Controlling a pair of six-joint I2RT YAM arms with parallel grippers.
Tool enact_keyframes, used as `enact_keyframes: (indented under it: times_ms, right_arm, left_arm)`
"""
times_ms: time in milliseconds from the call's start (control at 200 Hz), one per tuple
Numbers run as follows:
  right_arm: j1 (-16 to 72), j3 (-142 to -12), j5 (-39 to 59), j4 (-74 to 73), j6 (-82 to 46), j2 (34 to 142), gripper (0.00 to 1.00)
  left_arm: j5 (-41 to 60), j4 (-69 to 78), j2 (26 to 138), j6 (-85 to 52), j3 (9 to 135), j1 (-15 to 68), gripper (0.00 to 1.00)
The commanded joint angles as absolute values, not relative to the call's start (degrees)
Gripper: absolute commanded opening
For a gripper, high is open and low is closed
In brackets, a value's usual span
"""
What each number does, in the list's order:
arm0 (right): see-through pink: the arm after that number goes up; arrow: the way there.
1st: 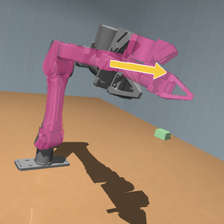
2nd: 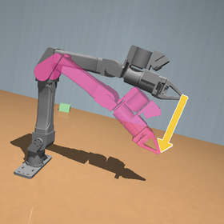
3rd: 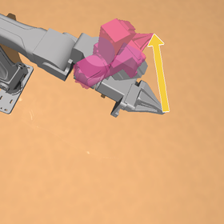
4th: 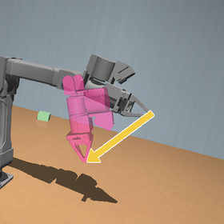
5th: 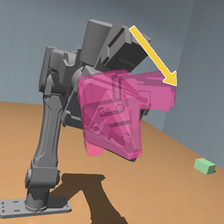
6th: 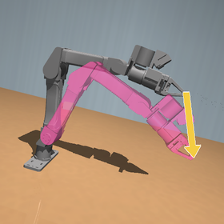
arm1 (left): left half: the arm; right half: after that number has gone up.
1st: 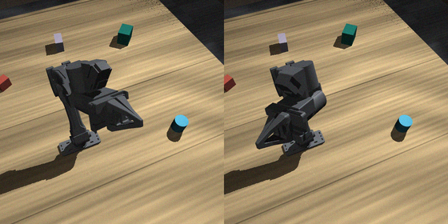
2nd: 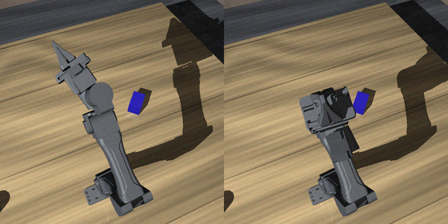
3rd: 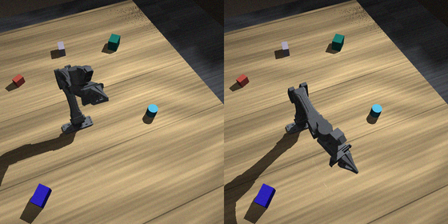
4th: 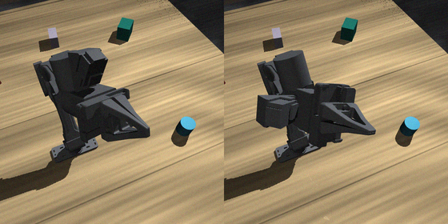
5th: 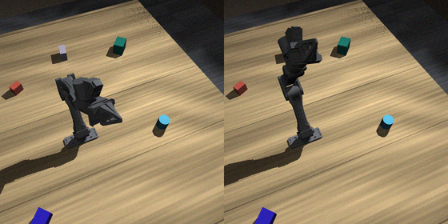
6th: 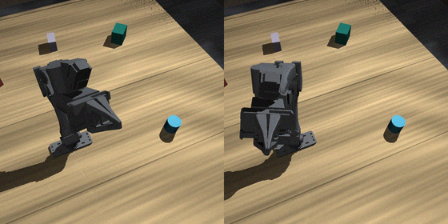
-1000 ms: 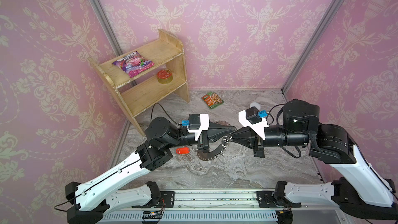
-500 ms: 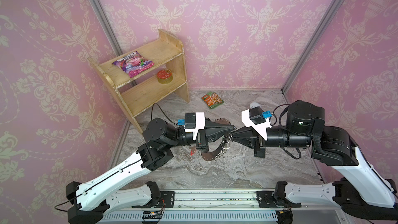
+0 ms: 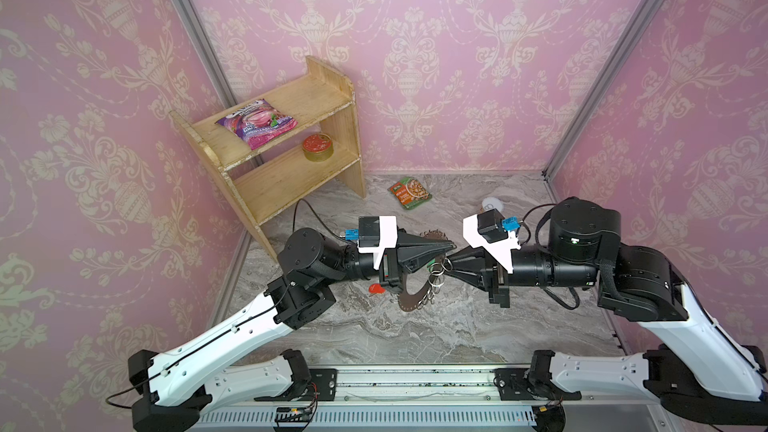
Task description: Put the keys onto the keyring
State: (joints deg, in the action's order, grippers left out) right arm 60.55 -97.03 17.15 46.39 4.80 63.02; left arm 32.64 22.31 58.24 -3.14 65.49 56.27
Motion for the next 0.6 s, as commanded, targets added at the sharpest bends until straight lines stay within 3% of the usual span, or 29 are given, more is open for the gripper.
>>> enact_keyframes:
  times_ms: [0, 315, 595]
  right_arm:
    - [61.0, -96.1, 17.6, 47.7, 4.0, 63.4, 0.15]
    - [61.0, -94.4, 15.5, 48.6, 3.6, 61.6, 0.33]
    - [60.9, -95.1, 12.4, 49.9, 3.8, 58.5, 0.41]
  left_arm:
    - [32.5, 26.7, 57.9, -3.6, 65.0, 55.4, 0.0]
    - [37.1, 30.0, 58.3, -7.5, 63.1, 52.8, 0.0]
    - [40.3, 32.9, 58.8, -11.5, 62.9, 51.2, 0.0]
